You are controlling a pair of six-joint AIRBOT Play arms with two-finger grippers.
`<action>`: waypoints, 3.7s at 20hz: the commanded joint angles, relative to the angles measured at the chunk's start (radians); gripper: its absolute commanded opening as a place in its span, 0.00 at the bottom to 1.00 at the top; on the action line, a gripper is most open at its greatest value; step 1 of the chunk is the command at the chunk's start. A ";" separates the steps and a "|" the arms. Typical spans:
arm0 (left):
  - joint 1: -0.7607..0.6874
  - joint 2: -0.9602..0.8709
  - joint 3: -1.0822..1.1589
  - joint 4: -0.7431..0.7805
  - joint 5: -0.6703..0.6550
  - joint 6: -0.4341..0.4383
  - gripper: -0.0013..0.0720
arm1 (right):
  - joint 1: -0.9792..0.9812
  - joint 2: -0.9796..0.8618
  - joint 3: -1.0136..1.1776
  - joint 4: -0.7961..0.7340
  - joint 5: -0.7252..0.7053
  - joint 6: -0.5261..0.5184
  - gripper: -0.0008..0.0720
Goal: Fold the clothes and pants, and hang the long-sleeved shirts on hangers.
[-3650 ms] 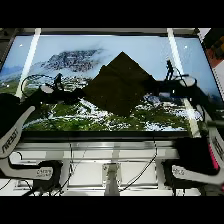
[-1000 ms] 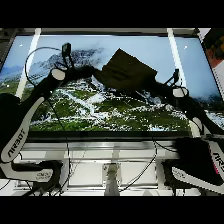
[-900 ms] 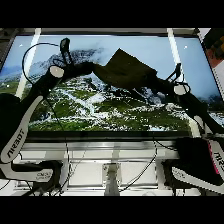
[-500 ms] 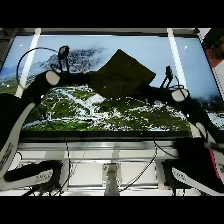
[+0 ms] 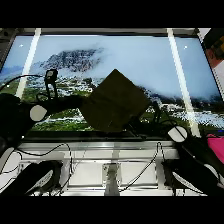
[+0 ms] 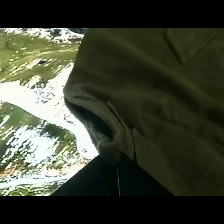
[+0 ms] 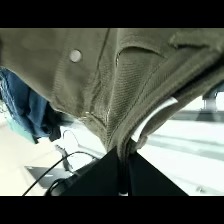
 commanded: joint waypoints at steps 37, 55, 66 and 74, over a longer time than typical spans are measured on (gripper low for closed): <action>0.023 -0.725 0.873 -0.018 -0.396 0.308 0.80 | -0.891 -0.743 0.536 -0.020 0.610 -0.756 0.88; 0.021 -0.726 0.873 -0.018 -0.433 0.316 0.80 | -0.765 -1.015 0.640 0.005 0.433 -0.714 0.76; 0.021 -0.739 0.873 -0.019 -0.432 0.316 0.80 | -1.011 -0.861 0.689 -0.021 0.429 -0.649 0.04; 0.021 -0.739 0.873 -0.019 -0.432 0.316 0.80 | -1.647 -0.640 0.689 -0.307 0.575 -0.608 0.04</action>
